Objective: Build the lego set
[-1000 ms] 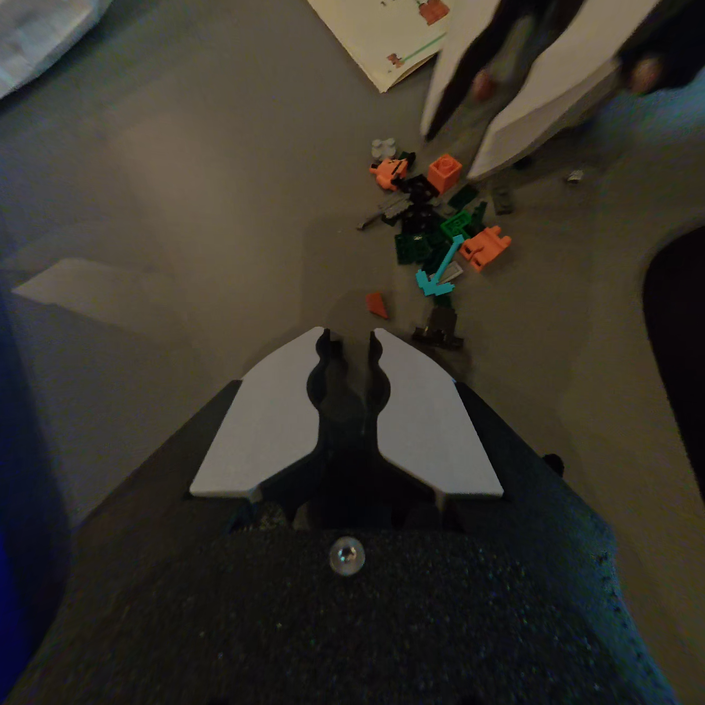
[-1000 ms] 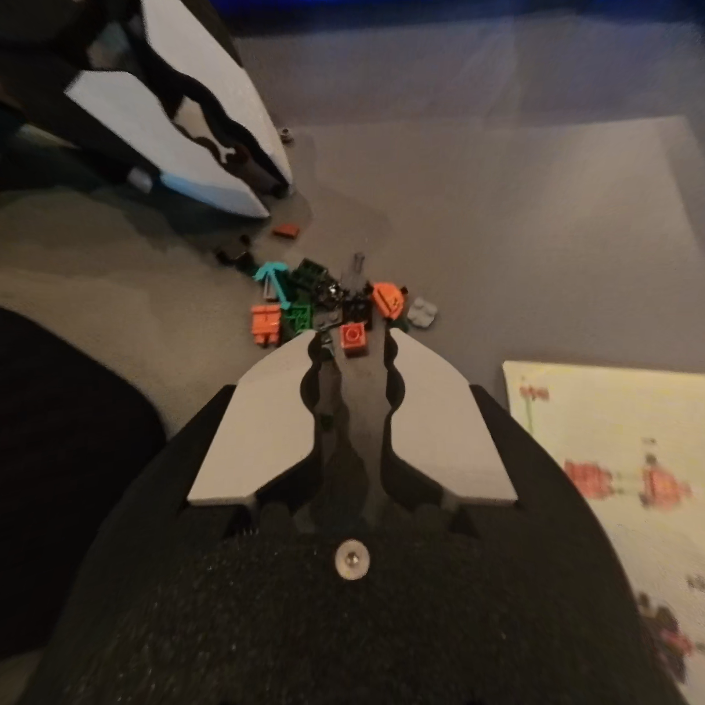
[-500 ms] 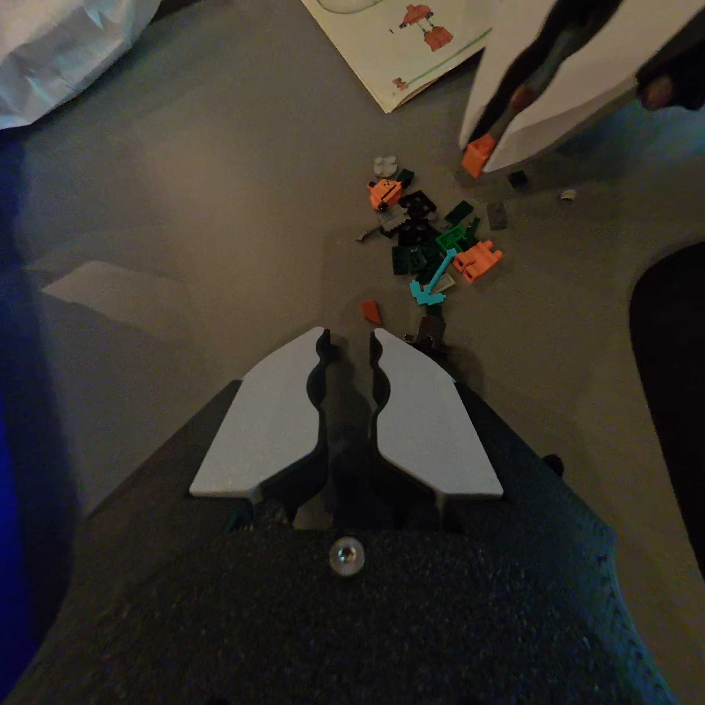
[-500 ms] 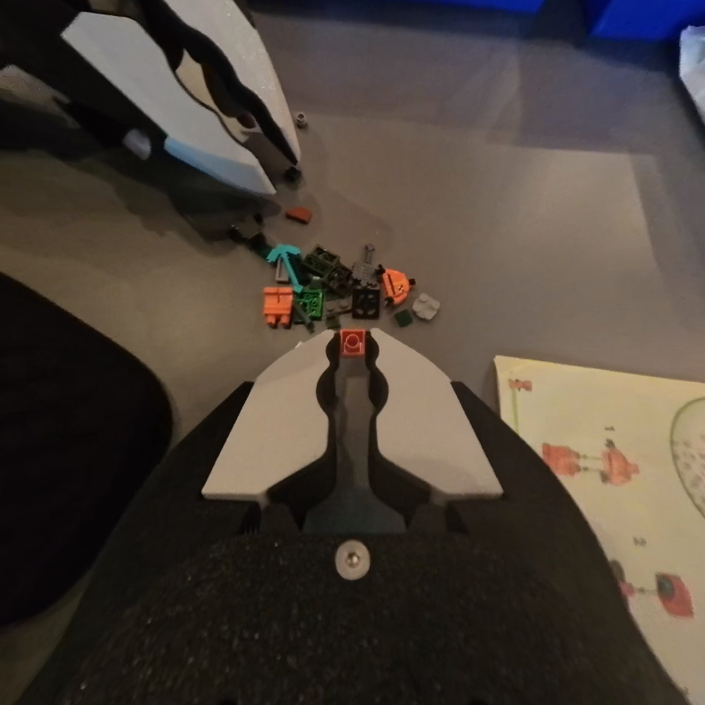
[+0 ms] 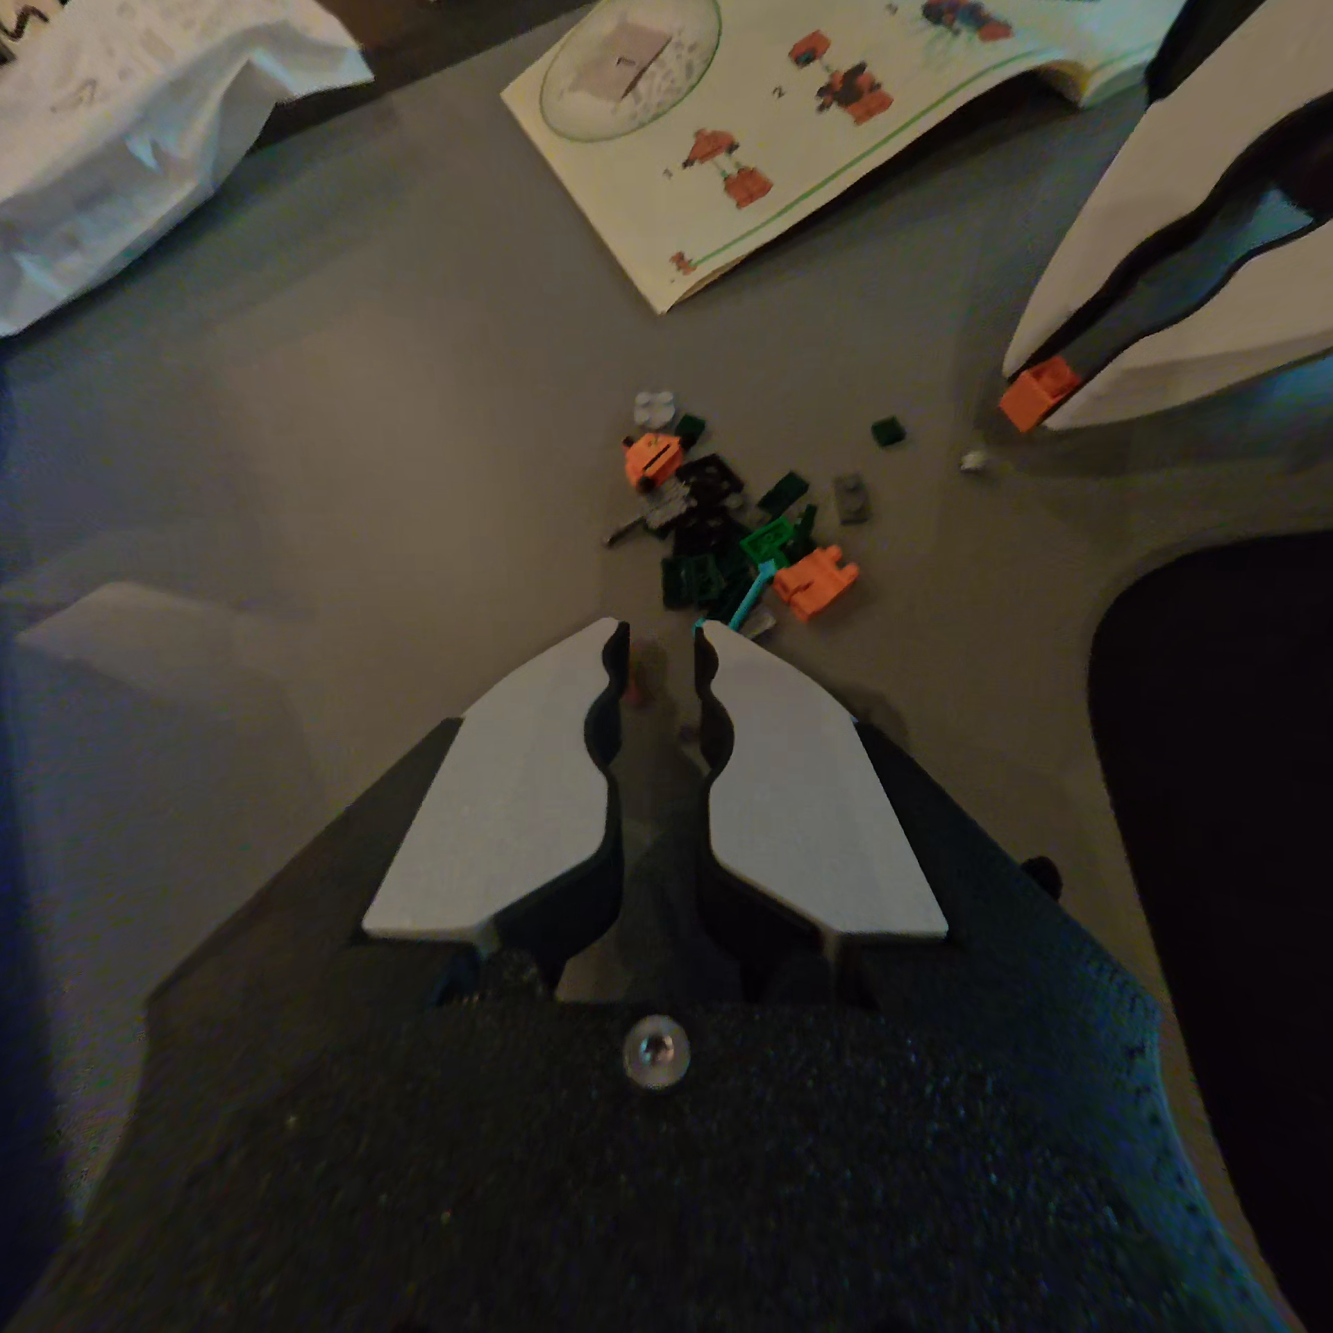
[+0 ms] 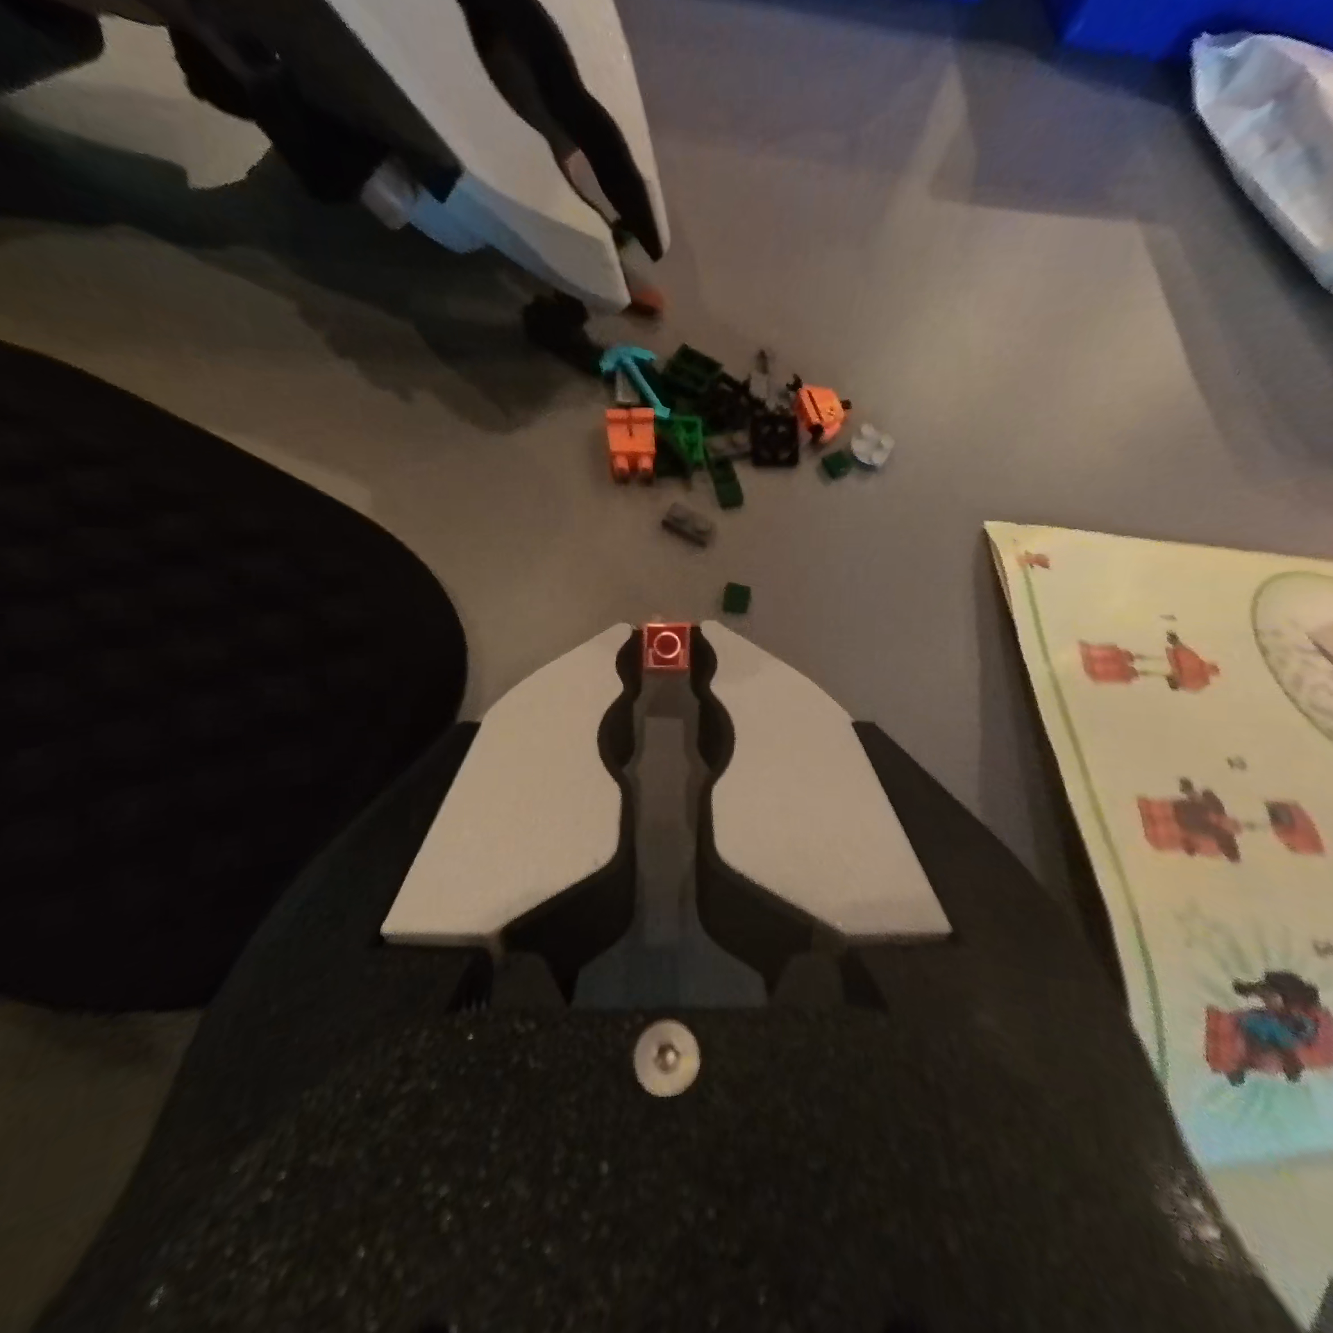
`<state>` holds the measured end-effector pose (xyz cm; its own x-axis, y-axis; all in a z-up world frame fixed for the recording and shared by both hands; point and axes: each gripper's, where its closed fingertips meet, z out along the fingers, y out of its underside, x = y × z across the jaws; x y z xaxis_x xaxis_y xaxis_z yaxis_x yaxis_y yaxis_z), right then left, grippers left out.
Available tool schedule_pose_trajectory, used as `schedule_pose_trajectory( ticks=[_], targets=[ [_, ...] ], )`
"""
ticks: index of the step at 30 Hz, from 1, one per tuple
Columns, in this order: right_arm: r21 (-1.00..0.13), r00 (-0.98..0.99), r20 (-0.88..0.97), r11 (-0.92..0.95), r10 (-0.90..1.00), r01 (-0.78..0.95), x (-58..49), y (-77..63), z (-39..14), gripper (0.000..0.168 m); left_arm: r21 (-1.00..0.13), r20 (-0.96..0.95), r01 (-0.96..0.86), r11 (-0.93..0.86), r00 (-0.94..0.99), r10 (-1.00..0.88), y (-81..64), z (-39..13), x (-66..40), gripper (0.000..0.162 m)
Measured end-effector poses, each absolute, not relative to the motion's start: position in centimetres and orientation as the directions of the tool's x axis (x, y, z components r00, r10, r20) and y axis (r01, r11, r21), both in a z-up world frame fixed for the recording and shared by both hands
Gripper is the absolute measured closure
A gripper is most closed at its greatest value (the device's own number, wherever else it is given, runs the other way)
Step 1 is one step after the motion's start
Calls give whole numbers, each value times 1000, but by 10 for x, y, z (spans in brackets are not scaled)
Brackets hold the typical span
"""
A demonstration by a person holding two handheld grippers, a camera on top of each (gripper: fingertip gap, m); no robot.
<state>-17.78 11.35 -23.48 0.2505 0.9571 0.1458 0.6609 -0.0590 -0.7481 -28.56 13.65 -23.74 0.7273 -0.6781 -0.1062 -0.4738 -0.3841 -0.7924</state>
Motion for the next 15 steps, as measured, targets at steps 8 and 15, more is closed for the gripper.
schedule_pose_trajectory(
  ticks=[8,15],
  targets=[
    [-787,335,264,1,905,617,-176,147,-229,156,-840,-103,-423,-340,740,-664,150,-228,-273,148],
    [-765,329,317,34,889,644,-179,161,-230,156,-850,-94,-404,-337,746,-659,157,-228,-272,149]
  ],
)
